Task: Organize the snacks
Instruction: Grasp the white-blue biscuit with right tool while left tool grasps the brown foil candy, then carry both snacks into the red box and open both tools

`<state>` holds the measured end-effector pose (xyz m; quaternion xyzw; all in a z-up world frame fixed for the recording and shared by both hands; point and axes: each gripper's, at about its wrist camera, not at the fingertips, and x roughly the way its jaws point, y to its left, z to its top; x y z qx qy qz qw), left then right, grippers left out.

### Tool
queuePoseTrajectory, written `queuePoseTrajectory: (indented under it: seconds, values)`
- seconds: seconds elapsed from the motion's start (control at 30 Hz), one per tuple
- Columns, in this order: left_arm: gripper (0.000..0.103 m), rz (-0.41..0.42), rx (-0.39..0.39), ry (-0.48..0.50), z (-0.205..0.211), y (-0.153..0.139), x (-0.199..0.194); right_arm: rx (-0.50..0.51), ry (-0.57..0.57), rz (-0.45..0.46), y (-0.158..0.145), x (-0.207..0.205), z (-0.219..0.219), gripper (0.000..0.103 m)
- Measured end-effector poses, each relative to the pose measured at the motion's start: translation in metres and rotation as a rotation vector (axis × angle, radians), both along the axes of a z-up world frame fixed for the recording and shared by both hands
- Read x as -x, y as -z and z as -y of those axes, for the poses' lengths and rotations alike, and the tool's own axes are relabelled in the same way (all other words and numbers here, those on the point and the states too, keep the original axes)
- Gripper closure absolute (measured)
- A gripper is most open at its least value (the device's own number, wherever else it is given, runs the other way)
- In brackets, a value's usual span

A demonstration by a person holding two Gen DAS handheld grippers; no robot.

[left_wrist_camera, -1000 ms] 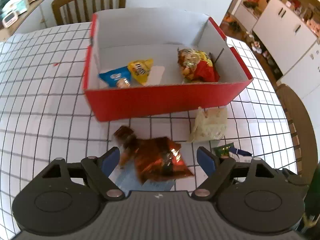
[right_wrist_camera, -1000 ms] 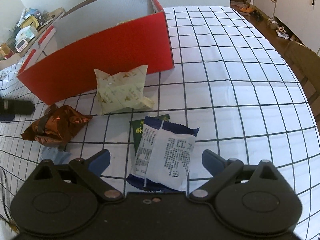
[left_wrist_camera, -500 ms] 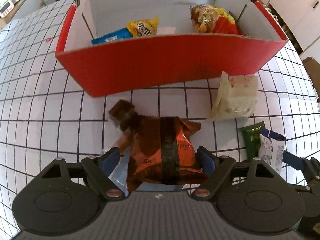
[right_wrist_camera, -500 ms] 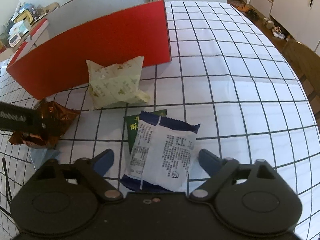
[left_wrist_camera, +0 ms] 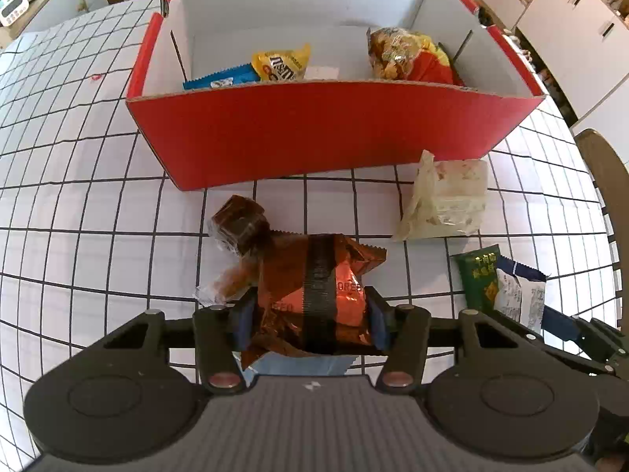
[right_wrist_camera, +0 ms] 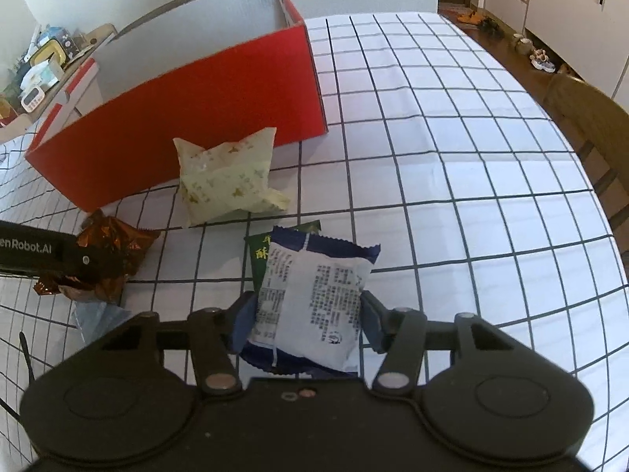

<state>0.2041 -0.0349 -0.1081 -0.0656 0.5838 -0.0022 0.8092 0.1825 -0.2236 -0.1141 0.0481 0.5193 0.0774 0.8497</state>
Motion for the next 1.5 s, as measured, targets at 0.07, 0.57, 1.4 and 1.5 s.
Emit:
queuePoseTrajectory:
  seconds: [0.07, 0.57, 1.4, 1.5]
  values:
    - [0.05, 0.008, 0.009, -0.002, -0.002, -0.003, 0.003, 0.001, -0.005, 0.014, -0.005, 0.003, 0.0, 0.049]
    - [0.051, 0.132, 0.062, 0.0, -0.019, -0.066, 0.038, -0.03, -0.089, 0.136, -0.072, 0.025, -0.008, 0.049]
    - [0.051, 0.338, -0.047, -0.021, -0.038, -0.156, -0.02, -0.036, -0.247, 0.289, -0.163, -0.049, -0.077, 0.049]
    - [0.051, 0.331, -0.063, -0.032, -0.044, -0.15, -0.04, -0.025, -0.248, 0.283, -0.16, -0.064, -0.085, 0.049]
